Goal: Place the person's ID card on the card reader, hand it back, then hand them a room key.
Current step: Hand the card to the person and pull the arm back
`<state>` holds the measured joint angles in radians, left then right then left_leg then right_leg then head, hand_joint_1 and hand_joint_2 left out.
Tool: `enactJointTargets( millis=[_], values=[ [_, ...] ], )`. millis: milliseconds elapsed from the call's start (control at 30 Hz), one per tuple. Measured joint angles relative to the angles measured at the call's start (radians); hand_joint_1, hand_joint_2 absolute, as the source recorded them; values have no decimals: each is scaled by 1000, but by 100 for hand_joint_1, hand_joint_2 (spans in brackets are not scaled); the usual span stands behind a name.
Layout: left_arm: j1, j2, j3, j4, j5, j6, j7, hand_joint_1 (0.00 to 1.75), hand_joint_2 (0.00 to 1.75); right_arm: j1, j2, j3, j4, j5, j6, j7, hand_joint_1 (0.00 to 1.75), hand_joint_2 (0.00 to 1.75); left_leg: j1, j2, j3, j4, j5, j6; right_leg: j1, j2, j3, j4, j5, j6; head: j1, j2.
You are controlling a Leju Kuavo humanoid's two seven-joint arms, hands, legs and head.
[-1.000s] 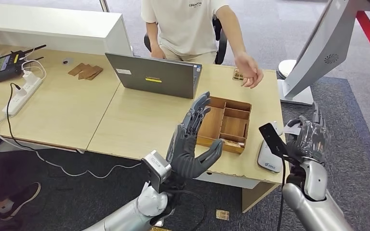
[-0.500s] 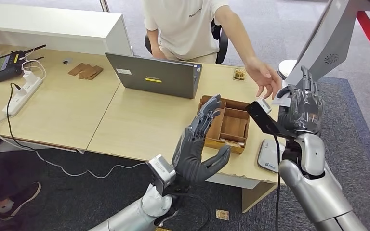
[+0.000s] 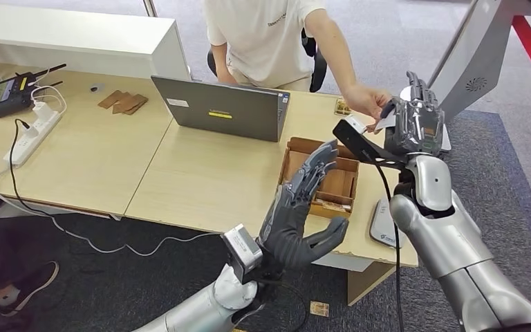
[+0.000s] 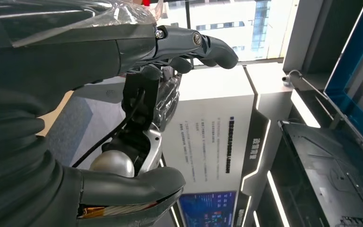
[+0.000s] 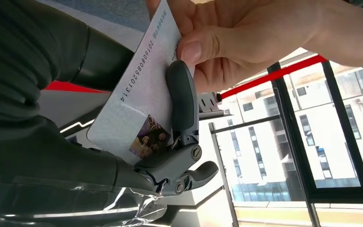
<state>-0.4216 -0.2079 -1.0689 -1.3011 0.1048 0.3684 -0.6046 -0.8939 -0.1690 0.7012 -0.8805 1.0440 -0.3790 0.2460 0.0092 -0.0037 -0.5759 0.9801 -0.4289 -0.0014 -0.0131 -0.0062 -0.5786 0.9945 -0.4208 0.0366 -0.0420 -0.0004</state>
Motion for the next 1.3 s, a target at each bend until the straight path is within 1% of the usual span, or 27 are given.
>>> enactJointTargets(
  millis=[33, 133, 167, 367, 600, 767, 800, 867, 933, 1000, 1100, 1133, 1233, 1300],
  values=[
    [-1, -2, 0, 4, 0, -3, -2, 0, 175, -15, 7, 5, 25, 0, 9, 4, 169, 175, 0, 0, 0, 0, 0, 0, 0, 0, 0, 0, 0, 0, 0, 0],
    [-4, -6, 0, 15, 3, -9, -6, 0, 175, -55, 25, 19, 90, 0, 32, 19, 39, 175, 0, 0, 0, 0, 0, 0, 0, 0, 0, 0, 0, 0, 0, 0],
    [-5, -6, 0, 18, 3, -11, -6, 0, 175, -66, 30, 22, 107, 1, 39, 24, 1, 175, 0, 0, 0, 0, 0, 0, 0, 0, 0, 0, 0, 0, 0, 0],
    [-10, -6, 0, 26, 6, 0, -8, 0, 175, -107, 60, 42, 194, -2, 49, 37, 0, 175, 0, 0, 0, 0, 0, 0, 0, 0, 0, 0, 0, 0, 0, 0],
    [-12, -5, 0, 27, 17, 26, -9, 0, 175, -123, 97, 74, 275, -10, 16, 39, 0, 175, 0, 0, 0, 0, 0, 0, 0, 0, 0, 0, 0, 0, 0, 0],
    [-12, -5, 0, 27, 18, 43, -9, 0, 175, -125, 107, 85, 296, -66, -22, 18, 0, 175, 0, 0, 0, 0, 0, 0, 0, 0, 0, 0, 0, 0, 0, 0],
    [-12, -4, -1, 27, 18, 47, -9, 0, 175, -125, 108, 86, 297, -92, -37, 5, 0, 175, 0, 0, 0, 0, 0, 0, 0, 0, 0, 0, 0, 0, 0, 0],
    [-13, 0, -1, 27, 17, 62, -7, 0, 175, -122, 111, 85, 292, -189, -75, -42, 0, 175, 0, 0, 0, 0, 0, 0, 0, 0, 0, 0, 0, 0, 0, 0],
    [-13, 4, -1, 27, 16, 80, 1, 0, 175, -109, 115, 69, 266, -339, -115, -113, 0, 175, 0, 0, 0, 0, 0, 0, 0, 0, 0, 0, 0, 0, 0, 0],
    [-13, 7, -1, 25, 12, 100, 16, 0, 175, -85, 117, 45, 218, -494, -133, -171, 0, 175, 0, 0, 0, 0, 0, 0, 0, 0, 0, 0, 0, 0, 0, 0],
    [-10, 16, -1, 15, -2, 134, 50, 0, 175, -20, 106, 22, 96, -722, -161, -204, 0, 44, 0, 0, 1, 0, 0, 0, 1, 0, 0, 0, 0, 0, 0, 0],
    [-9, 20, -1, 9, -8, 145, 62, 0, 175, 13, 98, 16, 42, -802, -179, -210, 0, 44, 0, 0, 1, 0, 0, 0, 1, 0, 0, 0, 0, 0, 0, 0],
    [-1, 33, 0, -10, -23, 166, 87, 0, 175, 113, 64, 4, -107, -985, -222, -222, 0, 175, 0, 0, 1, 0, 0, 0, 0, 0, 0, 0, 0, 0, 0, 0],
    [5, 43, 2, -21, -32, 175, 95, 0, 175, 179, 37, 0, -197, -1051, -245, -237, 0, 175, 0, 0, 1, 0, 0, 0, 0, 0, 0, 0, 0, 0, 0, 0]
  ],
)
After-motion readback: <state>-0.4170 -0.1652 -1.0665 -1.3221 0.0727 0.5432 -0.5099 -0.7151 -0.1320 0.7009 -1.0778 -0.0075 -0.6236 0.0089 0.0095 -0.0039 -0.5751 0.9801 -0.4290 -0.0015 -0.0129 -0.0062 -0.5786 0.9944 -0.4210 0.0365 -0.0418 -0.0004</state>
